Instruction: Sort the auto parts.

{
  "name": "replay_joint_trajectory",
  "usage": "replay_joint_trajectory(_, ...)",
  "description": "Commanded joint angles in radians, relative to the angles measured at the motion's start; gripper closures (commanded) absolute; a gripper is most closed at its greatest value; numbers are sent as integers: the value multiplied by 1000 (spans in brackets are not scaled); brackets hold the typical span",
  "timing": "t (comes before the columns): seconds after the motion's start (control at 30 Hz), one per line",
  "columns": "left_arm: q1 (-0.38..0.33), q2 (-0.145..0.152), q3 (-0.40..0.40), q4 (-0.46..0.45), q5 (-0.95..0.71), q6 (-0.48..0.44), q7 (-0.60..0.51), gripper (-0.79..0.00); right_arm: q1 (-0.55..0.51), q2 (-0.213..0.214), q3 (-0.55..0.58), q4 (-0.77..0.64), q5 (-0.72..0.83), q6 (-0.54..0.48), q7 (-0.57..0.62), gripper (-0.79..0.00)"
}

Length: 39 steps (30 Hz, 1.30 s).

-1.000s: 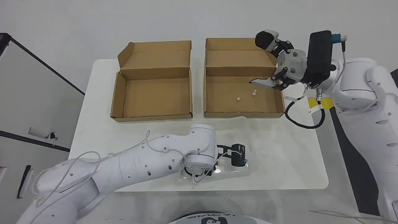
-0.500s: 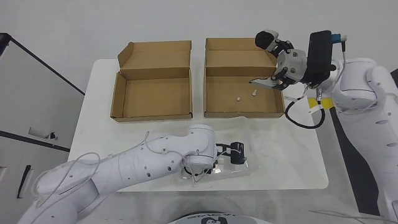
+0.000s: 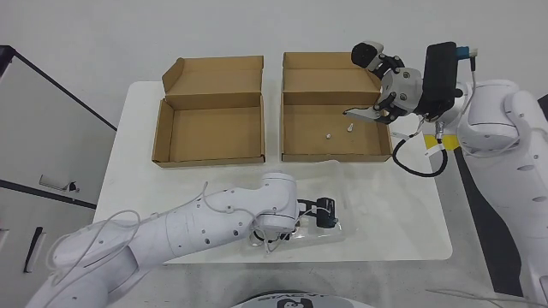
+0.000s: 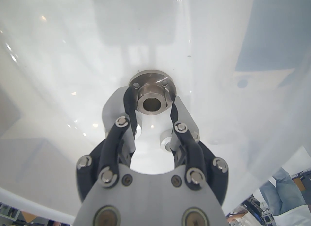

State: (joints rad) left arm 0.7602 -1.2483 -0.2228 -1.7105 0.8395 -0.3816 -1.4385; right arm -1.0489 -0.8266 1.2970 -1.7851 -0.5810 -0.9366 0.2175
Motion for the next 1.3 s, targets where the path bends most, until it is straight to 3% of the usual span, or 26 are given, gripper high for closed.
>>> replay_joint_trajectory(0.0,-1,-1,2,1,-1,1,-1,-385,0,0,0,0,0,0,0,-785)
replay_joint_trajectory(0.4,1,-3,-3,5,11,-7,8,-360,0,0,0,0,0,0,0,-785)
replay_joint_trajectory(0.57,-1,-5,6,16,9,-13,13,-314,0,0,0,0,0,0,0,-785)
replay_joint_trajectory(0.6,-2,-6,8,19,8,-13,13,-262,0,0,0,0,0,0,0,-785)
replay_joint_trajectory(0.67,-5,-7,10,21,8,-12,12,0,0,0,0,0,0,0,0,-785)
replay_joint_trajectory(1.0,-17,3,-4,-27,14,9,-9,0,0,0,0,0,0,0,0,-785)
replay_joint_trajectory(1.27,-66,33,-48,-143,-34,52,-52,0,0,0,0,0,0,0,0,-785)
